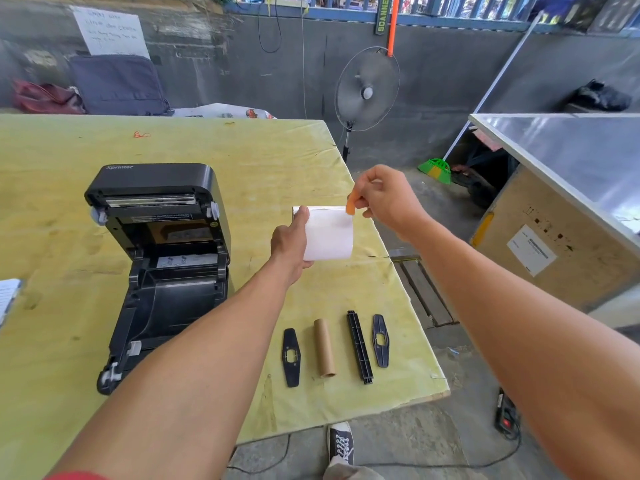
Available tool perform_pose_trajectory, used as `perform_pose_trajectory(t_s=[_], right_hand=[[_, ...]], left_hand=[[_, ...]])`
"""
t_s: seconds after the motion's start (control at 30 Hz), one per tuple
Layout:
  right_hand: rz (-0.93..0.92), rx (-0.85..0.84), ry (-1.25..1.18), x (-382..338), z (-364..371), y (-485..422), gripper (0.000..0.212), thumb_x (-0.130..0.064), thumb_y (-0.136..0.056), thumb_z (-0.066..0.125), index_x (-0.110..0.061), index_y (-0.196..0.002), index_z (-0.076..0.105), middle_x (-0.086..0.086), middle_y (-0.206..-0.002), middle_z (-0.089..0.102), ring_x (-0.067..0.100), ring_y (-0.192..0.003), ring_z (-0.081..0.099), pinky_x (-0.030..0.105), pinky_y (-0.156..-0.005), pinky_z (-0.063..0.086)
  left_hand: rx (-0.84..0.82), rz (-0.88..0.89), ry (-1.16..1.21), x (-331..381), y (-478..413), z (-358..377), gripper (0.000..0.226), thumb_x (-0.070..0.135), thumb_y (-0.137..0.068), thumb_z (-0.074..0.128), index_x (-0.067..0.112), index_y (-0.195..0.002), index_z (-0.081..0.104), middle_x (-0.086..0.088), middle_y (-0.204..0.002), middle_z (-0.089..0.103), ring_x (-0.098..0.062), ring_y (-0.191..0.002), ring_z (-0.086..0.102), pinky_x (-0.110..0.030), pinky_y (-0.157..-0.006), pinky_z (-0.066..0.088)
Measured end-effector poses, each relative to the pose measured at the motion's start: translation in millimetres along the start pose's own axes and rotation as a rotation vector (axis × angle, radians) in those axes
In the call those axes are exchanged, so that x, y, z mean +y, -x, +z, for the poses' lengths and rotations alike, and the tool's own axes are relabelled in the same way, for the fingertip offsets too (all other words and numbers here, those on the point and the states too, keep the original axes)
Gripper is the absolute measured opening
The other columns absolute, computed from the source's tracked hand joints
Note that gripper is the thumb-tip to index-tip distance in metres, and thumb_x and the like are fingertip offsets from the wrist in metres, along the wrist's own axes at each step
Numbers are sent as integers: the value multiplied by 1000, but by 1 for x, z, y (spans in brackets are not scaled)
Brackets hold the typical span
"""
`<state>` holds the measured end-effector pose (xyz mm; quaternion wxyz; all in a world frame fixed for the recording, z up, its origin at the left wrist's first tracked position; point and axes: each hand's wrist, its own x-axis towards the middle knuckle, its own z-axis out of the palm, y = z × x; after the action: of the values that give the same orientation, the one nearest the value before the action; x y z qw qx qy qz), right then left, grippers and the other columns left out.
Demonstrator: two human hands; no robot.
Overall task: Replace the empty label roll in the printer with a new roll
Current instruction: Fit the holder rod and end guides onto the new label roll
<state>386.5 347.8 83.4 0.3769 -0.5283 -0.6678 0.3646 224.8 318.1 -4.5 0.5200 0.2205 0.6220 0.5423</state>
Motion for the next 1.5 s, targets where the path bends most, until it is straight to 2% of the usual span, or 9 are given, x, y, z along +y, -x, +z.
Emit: perform_pose_trajectory(t_s=[0.1,0.2,0.4,0.63,0.9,1.0,1.1,1.17,1.5], right_hand=[[8,20,-47,4,-8,-6,12,4,-90,52,-8,-93,55,11,-72,73,8,-60,61,26,-59,53],[36,27,17,15,-9,-12,21,5,-83,65,-7,-97,55,11,-77,75,13,-68,65,30,-62,50],[131,-43,162,52,6,-25,34,2,-83,62,-16,-111,54,1,-70,76,11,-77,65,30,-67,54],[155,-330,508,115,31,-33,20,7,-80,57,-8,-78,72,4,-75,76,18,-81,68,29,-67,57],[167,-529,616,164,58,-43,24,5,-77,63,-18,-70,68,1,-82,73,21,-76,64,22,-52,42],[150,-557,646,174,62,-46,25,4,-75,66,-20,-69,65,1,-84,71,24,-80,64,23,-52,41],[131,-524,671,179,62,-49,21,-9,-74,81,-19,-84,66,1,-95,56,25,-84,57,28,-63,43],[181,-480,682,182,60,-49,39,-21,-72,86,-19,-102,60,4,-103,44,27,-85,51,34,-70,46],[335,-394,709,163,52,-45,65,-32,-74,86,-15,-122,46,7,-108,40,30,-87,54,41,-72,49]], left_hand=[[-3,-12,-4,-4,-4,-2,49,54,-87,59,9,-107,57,-11,-117,59,-35,-104,62,-44,-77,56],[5,-19,-2,-7,-9,-2,40,53,-87,60,14,-92,56,-9,-110,59,-32,-97,62,-40,-72,55],[38,-65,15,-15,-27,-4,36,52,-87,61,16,-91,56,-9,-105,60,-32,-93,63,-43,-75,54],[47,-116,62,-23,-56,-8,40,48,-89,62,13,-109,58,-12,-121,63,-35,-106,63,-50,-86,53],[114,-161,87,-29,-76,2,54,46,-89,63,8,-126,54,-13,-126,61,-34,-108,63,-39,-66,52],[115,-171,95,-29,-83,5,55,46,-89,63,8,-128,54,-13,-127,61,-34,-108,63,-39,-68,52],[123,-177,103,-29,-88,7,54,46,-88,63,9,-126,55,-13,-126,62,-33,-107,64,-42,-72,53],[124,-177,113,-29,-91,8,53,45,-88,63,9,-126,55,-12,-125,62,-33,-107,64,-42,-73,53],[95,-131,82,-15,-78,3,50,46,-89,63,10,-123,55,-10,-119,62,-33,-103,63,-48,-81,52]])
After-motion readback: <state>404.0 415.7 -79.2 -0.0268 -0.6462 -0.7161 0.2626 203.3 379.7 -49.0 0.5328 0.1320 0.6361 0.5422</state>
